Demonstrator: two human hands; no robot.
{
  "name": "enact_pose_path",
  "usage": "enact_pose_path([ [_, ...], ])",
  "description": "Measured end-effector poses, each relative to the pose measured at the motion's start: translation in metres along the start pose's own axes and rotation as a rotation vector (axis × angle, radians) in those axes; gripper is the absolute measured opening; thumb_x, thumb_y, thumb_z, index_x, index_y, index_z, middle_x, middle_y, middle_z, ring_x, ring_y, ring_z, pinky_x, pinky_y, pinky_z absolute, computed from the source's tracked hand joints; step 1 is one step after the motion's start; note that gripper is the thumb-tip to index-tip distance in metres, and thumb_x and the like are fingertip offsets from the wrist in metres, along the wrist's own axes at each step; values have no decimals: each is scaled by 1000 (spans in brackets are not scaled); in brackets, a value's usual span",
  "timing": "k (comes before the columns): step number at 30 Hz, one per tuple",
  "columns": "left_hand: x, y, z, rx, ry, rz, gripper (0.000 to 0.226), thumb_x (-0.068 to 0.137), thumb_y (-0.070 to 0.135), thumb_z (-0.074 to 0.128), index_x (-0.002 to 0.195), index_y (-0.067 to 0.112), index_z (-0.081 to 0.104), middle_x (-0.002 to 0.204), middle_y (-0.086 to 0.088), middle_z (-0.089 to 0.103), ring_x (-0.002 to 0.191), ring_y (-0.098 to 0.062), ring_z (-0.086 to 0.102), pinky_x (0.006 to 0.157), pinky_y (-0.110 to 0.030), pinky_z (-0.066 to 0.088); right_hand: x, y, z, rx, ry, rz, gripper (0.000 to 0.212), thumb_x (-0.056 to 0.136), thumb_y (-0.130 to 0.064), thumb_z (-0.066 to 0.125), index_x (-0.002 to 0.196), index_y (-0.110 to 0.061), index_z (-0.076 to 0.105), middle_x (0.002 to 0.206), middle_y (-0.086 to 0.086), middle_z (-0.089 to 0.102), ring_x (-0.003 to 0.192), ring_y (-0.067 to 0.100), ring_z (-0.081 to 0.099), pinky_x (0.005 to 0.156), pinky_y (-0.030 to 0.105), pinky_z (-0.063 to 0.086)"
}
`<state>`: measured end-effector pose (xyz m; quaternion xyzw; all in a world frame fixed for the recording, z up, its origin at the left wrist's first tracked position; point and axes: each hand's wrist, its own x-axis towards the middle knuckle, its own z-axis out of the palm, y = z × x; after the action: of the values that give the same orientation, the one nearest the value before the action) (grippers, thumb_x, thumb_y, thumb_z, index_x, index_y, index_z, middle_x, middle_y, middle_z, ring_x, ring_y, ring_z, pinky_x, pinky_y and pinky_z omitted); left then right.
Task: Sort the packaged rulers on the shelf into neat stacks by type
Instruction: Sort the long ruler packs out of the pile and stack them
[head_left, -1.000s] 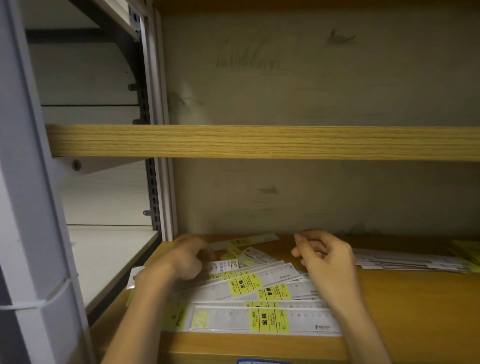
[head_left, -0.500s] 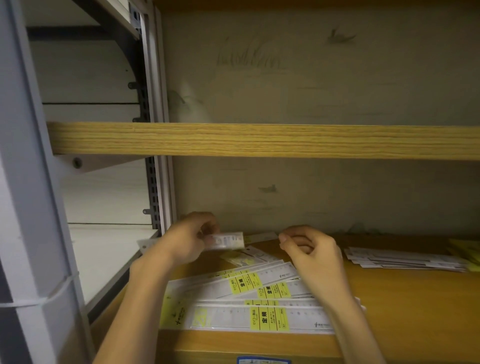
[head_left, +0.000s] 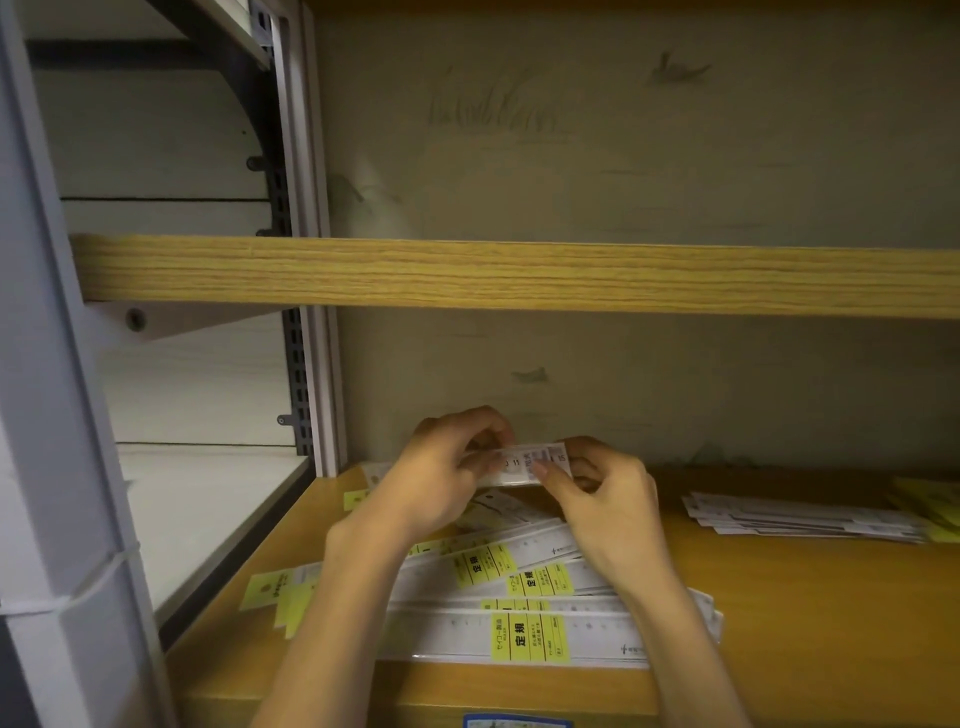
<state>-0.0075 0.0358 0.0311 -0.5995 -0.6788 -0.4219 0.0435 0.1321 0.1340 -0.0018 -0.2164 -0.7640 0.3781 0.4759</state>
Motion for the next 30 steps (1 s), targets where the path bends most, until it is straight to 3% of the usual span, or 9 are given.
enact_pose_path([
  [2,1,0,1,11,30,7,15,88,7,63,98,18,65,94,5,66,89,-2,58,73,-9,43,1,2,-1,-8,21,6,7,84,-26,73,88,-31,71,84,-18,72,84,1,66,77,21,51],
  [6,1,-11,-1,155,129,7,20,89,13,64,105,24,62,106,11,61,101,-6,53,85,-24,43,5,10,-14,-12,133,69,7,86,-23,70,93,-24,70,83,-18,66,81,0,62,67,11,41],
  [9,0,-18,-4,163,140,-30,14,88,12,64,97,23,63,99,8,62,97,-9,57,82,-27,46,8,18,-28,-21,264,120,14,87,-22,70,96,-11,71,77,-9,62,75,10,60,69,23,42],
  [11,1,-19,-1,155,70,-87,11,88,13,64,90,24,61,91,10,62,90,-8,58,75,-20,45,9,20,-36,-28,323,130,10,87,-21,70,91,-12,70,72,-9,61,78,19,60,76,28,42],
  [15,14,-23,14,195,-147,-208,13,91,15,61,89,28,63,86,15,61,85,-9,58,70,-15,44,10,15,-46,-5,364,145,8,88,-20,70,84,-20,63,75,-6,59,83,20,56,78,29,38],
  [21,34,-18,48,290,-399,-230,31,93,4,51,106,28,66,116,4,62,105,-15,58,91,-26,46,17,18,-58,-3,373,153,9,87,-21,71,91,-14,69,74,-8,58,88,20,56,80,30,39],
  [25,38,-14,59,311,-511,-218,44,93,-2,45,122,28,61,138,9,51,122,-16,50,105,-33,40,18,20,-66,-4,373,146,15,87,-20,71,99,-11,71,90,3,68,99,26,60,83,29,40],
  [30,41,-10,65,397,-586,-220,48,95,1,42,126,33,59,137,8,51,119,-15,51,98,-26,41,19,22,-73,0,376,133,19,87,-20,71,103,-10,71,98,4,71,104,28,61,82,27,40],
])
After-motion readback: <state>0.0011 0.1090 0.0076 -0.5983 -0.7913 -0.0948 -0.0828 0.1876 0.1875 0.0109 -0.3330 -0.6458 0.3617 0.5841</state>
